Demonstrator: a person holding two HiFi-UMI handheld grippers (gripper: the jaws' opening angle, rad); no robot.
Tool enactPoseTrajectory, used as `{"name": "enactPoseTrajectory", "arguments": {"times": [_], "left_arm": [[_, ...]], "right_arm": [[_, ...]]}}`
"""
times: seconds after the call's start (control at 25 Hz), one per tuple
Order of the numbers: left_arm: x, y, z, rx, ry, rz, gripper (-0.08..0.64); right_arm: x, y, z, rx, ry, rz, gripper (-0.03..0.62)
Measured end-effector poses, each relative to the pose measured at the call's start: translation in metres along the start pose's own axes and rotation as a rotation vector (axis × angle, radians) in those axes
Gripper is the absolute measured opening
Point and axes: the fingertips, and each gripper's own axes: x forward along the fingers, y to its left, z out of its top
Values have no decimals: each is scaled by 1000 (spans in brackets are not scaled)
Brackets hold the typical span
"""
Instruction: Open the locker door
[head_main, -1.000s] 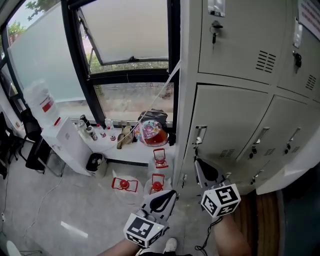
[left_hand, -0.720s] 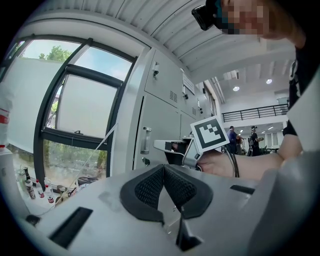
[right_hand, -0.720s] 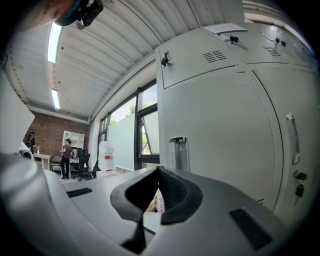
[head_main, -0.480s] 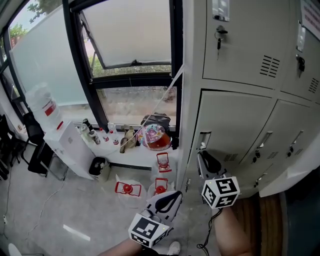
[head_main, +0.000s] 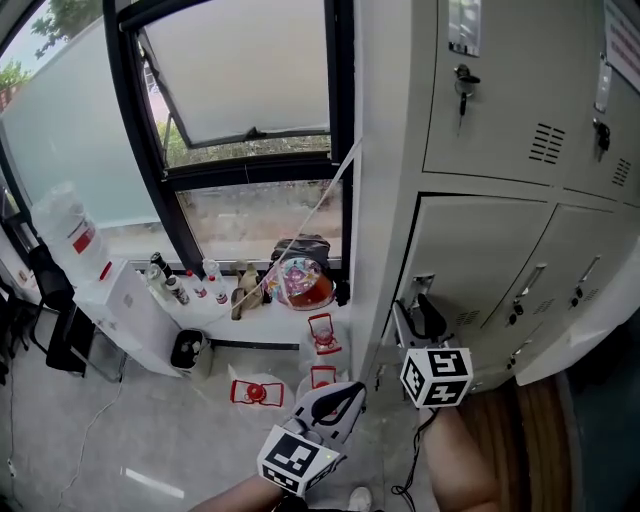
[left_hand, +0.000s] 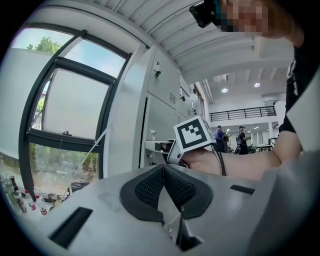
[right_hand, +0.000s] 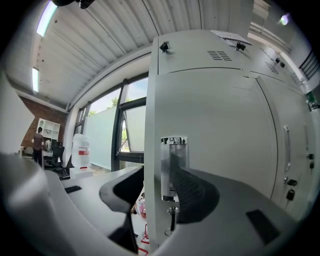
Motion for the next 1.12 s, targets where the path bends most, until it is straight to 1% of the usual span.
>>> {"name": "enactPoseTrajectory", "arguments": {"times": [0.2,0.28,0.52,0.68,0.8,0.88,1.0,1.12], "left_arm": [[-6,11,2,-17,15,-36,17],[-8,16,1,-12,6,-56,17],[-15,28,-5,-3,14,-94,17],[-17,34,-6,-6,13,-111,17],[-18,37,-6,-8,13,-122,17],[-17,39,-6,-10,11,-129,17],[-17,41,-4,-21,6,-134,17],[-17,44,-5,-13,5,-141,17]], "right_arm": [[11,3,-3,8,14,-51,242],[14,2,-3,5,14,-74,242],[20,-1,-4,-7,23,-142,240],[20,-6,-5,-42,32,-199,199],[21,-8,-6,-74,42,-245,182],[21,-8,-6,-85,43,-273,181],[22,-9,-6,-58,43,-299,178],[21,-9,-6,-32,46,-310,175]]}}
